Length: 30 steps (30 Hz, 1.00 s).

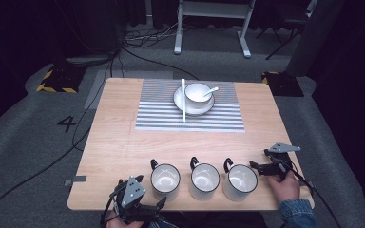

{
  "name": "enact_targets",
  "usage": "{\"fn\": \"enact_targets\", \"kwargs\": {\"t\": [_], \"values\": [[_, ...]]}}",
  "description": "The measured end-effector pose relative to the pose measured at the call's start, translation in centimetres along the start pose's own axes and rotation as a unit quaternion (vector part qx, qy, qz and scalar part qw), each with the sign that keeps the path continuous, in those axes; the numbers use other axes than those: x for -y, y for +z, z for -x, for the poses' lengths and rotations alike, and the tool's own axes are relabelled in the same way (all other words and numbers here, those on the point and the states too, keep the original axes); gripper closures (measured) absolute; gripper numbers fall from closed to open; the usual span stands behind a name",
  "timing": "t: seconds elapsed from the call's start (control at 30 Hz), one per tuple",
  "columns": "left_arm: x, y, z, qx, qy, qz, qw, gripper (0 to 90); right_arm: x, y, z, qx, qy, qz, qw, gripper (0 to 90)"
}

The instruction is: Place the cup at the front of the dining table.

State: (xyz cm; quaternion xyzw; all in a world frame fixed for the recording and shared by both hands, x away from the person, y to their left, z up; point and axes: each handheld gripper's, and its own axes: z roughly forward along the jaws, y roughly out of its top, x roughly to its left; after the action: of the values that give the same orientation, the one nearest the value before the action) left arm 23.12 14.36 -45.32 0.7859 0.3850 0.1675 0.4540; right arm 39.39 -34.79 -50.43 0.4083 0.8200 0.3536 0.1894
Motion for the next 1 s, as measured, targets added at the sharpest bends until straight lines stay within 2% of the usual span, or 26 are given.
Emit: {"fn": "enact_targets", "kwargs": {"t": [0.07, 0.1, 0.23, 0.4, 0.5, 0.53, 0.6, 0.8, 0.83, 0.87, 0.97, 1.0], "values": [[0.1, 0.5, -0.2, 0.004, 0.008, 0.005, 0.9999, 0.0, 0.0, 0.0, 0.0, 0.0, 0.0, 0.0, 1.0, 11.0], [0.2, 0.7, -0.1, 0.009, 0.002, 0.006, 0.9999, 0.0, 0.0, 0.0, 0.0, 0.0, 0.0, 0.0, 1.0, 11.0], [0.2, 1.7, -0.2, 0.022, 0.002, -0.001, 0.9998, 0.0, 0.0, 0.0, 0.0, 0.001, 0.002, -0.001, 1.0, 11.0], [0.1, 2.9, -0.2, 0.019, 0.006, -0.005, 0.9998, 0.0, 0.0, 0.0, 0.0, 0.001, 0.002, -0.001, 1.0, 11.0], [0.6, 4.0, -0.5, 0.027, 0.007, 0.017, 0.9995, 0.0, 0.0, 0.0, 0.0, 0.001, 0.002, -0.001, 1.0, 11.0], [0.6, 4.0, -0.5, 0.027, 0.007, 0.017, 0.9995, 0.0, 0.0, 0.0, 0.0, 0.001, 0.002, -0.001, 1.0, 11.0], [0.9, 4.4, -0.5, 0.03, -0.004, 0.027, 0.9992, 0.0, 0.0, 0.0, 0.0, 0.001, 0.002, -0.001, 1.0, 11.0], [1.3, 5.7, -0.3, 0.018, -0.002, 0.037, 0.9992, 0.0, 0.0, 0.0, 0.0, 0.001, 0.002, -0.001, 1.0, 11.0], [1.3, 5.9, -0.2, 0.012, 0.005, 0.04, 0.9991, 0.0, 0.0, 0.0, 0.0, 0.001, 0.002, -0.001, 1.0, 11.0], [1.4, 6.3, 0.1, -0.003, 0.006, 0.054, 0.9985, 0.0, 0.0, 0.0, 0.0, 0.001, 0.002, -0.001, 1.0, 11.0], [1.4, 6.8, 0.4, -0.013, 0.012, 0.052, 0.9985, 0.1, 0.0, 0.0, 0.0, 0.001, 0.002, -0.001, 1.0, 11.0], [1.6, 7.1, 0.6, -0.015, 0.004, 0.053, 0.9985, 0.0, 0.0, 0.0, 0.0, 0.001, 0.002, -0.001, 1.0, 11.0]]}}
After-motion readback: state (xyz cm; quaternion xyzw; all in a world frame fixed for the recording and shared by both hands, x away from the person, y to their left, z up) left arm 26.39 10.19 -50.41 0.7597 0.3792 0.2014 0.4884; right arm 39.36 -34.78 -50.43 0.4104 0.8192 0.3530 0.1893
